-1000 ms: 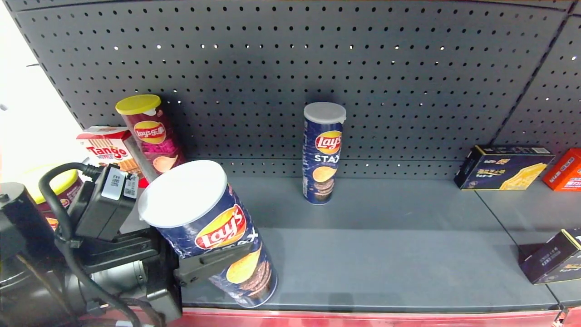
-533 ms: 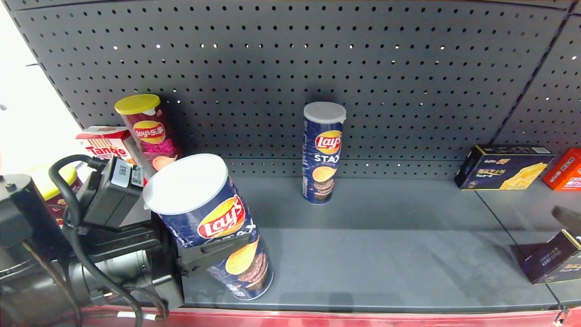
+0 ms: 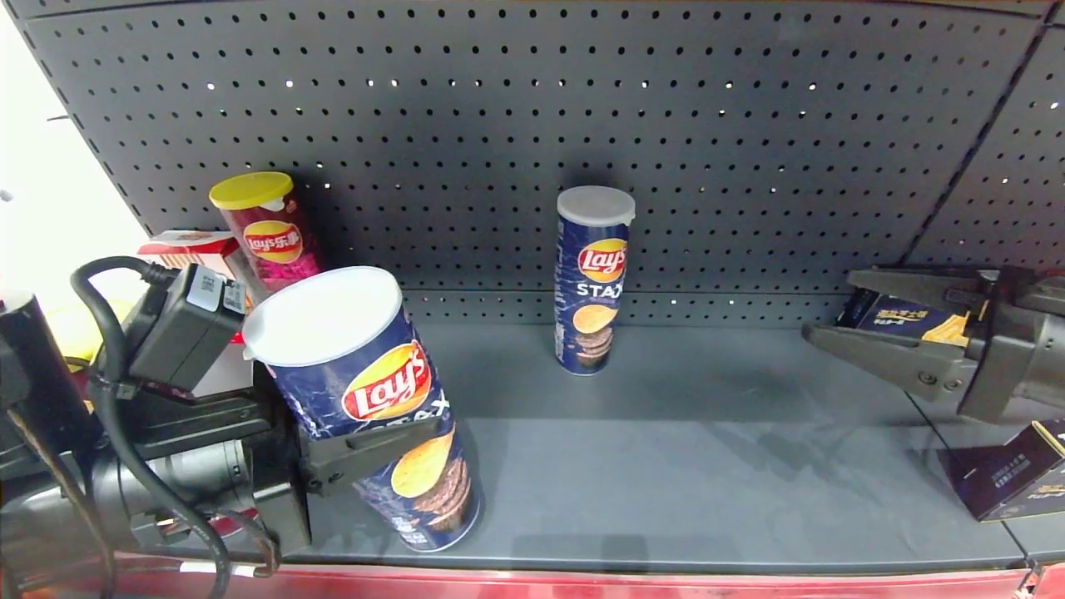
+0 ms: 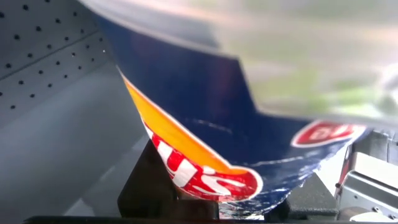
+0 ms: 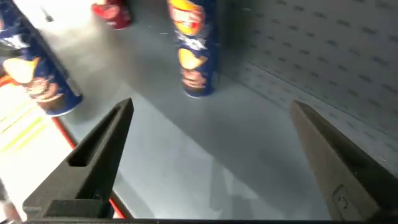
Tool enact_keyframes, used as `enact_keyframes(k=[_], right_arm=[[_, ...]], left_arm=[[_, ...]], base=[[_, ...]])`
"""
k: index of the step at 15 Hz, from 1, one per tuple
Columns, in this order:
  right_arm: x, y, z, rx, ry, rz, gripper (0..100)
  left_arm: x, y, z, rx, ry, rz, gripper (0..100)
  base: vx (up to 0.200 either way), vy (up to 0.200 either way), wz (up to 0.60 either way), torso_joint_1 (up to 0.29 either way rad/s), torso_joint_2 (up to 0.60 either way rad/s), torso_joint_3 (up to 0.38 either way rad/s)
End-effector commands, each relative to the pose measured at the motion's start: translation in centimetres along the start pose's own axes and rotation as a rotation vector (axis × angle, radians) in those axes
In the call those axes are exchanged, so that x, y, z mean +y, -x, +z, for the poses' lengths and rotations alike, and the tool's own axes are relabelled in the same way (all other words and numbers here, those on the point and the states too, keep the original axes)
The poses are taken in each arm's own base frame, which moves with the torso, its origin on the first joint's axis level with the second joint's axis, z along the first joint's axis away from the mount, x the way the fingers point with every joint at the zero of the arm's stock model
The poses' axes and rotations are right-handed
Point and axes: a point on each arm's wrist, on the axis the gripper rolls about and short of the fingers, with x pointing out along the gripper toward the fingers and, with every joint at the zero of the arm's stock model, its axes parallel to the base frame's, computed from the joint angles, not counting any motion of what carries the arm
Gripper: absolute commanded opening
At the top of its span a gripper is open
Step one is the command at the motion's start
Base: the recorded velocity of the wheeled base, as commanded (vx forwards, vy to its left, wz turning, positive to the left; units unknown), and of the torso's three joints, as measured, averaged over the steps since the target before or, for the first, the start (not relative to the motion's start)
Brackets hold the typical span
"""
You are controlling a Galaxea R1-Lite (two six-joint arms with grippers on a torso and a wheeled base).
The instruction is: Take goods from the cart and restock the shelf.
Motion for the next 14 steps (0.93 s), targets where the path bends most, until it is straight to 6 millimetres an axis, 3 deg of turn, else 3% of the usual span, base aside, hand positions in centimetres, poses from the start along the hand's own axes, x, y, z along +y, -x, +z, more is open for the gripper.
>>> enact_keyframes(k=[1,5,8,10,14], right_arm=[[-1.4,-3.6,-0.2,0.038,-0.017,0.07,100],[-4.3,-8.1,-0.4,0.017,0.058,0.134,100],[-5.9,-11.8,-0.5,-0.023,0.1,0.313,100],[-6.7,-13.6,-0.6,-0.066,0.123,0.421,100],[-7.3,-15.6,-1.5,-0.064,0.117,0.451,100]], left_arm=[[-0.1,0.2,0.3,-0.014,-0.01,0.004,0],[0.0,0.1,0.4,-0.015,-0.011,0.004,0],[0.2,0.3,0.3,-0.012,-0.009,0.025,0],[0.4,0.4,0.4,-0.015,-0.008,0.039,0],[0.6,0.7,0.2,-0.008,0.0,0.054,0]], base=[[0.0,0.0,0.0,0.0,0.0,0.0],[0.0,0.0,0.0,0.0,0.0,0.0],[0.0,0.0,0.0,0.0,0.0,0.0],[0.0,0.0,0.0,0.0,0.0,0.0],[0.0,0.0,0.0,0.0,0.0,0.0]])
